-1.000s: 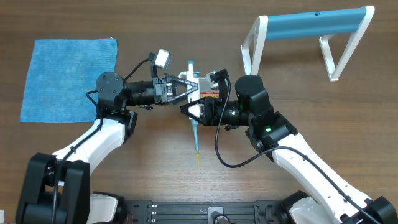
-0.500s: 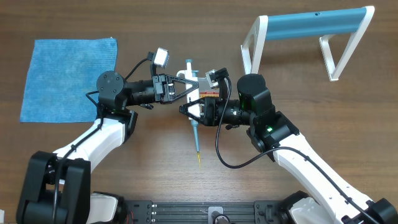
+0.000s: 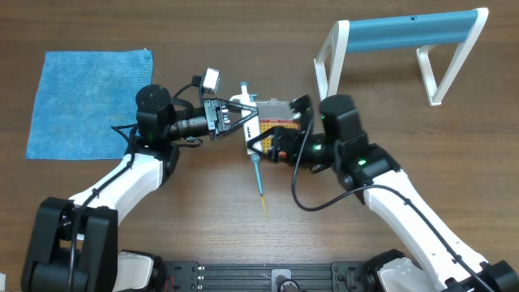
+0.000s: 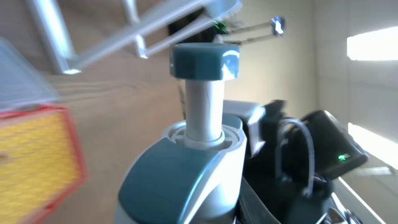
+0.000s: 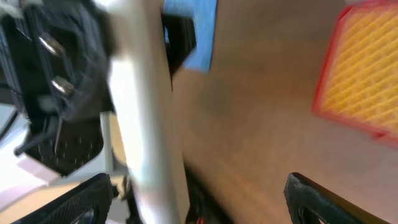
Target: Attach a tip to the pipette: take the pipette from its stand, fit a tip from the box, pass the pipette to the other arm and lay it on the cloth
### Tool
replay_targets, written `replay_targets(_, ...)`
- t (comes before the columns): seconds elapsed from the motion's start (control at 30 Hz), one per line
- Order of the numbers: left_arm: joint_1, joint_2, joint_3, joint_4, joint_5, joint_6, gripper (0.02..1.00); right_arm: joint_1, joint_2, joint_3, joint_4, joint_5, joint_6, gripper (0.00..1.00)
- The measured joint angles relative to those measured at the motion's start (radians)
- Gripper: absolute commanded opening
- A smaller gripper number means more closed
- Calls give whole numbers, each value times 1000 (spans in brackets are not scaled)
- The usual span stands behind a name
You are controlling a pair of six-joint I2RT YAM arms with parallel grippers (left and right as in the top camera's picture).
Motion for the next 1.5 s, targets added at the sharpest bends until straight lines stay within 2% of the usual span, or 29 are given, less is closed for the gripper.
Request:
replay_targets(0.07, 21, 0, 0, -46, -29, 32, 27, -48, 0, 0, 21, -11, -26, 897)
replay_targets(0.17, 74, 0, 0, -55, -64, 65, 27, -110, 0, 0, 111, -84, -48, 897)
replay_targets(0.37, 226, 0, 37, -182, -80, 119, 27, -139, 0, 1, 158, -150, -52, 897)
replay_targets(0.53, 402, 0, 153, -628, -74, 312, 27, -151, 0, 1, 159, -164, -55, 897)
replay_targets(0.63, 506, 0, 269, -937, -117, 471, 25, -151, 0, 1, 158, -159, -56, 897)
replay_targets(0.73, 586, 3, 437, -1215, -205, 645, 25, -151, 0, 1, 158, -124, -60, 897)
replay_targets(0.83, 652, 54, 696, -1519, -316, 831, 25, -151, 0, 1, 158, -53, -63, 897)
replay_targets(0.97, 706, 201, 1069, -1781, -444, 1014, 25, -151, 0, 1, 143, 13, -64, 897)
replay_targets(1.07, 715, 391, 1433, -1979, -600, 1143, 25, -151, 0, 1, 103, 50, -66, 897)
replay_targets(1.17, 715, 592, 1744, -2119, -753, 1230, 25, -151, 0, 1, 40, 87, -63, 897)
replay_targets(1.27, 715, 761, 1921, -2185, -845, 1278, 25, -151, 0, 1, 2, 109, -46, 899)
replay_targets(1.5, 670, 1030, 1951, -2200, -1018, 1397, 25, -124, 0, 1, -4, 154, 13, 897)
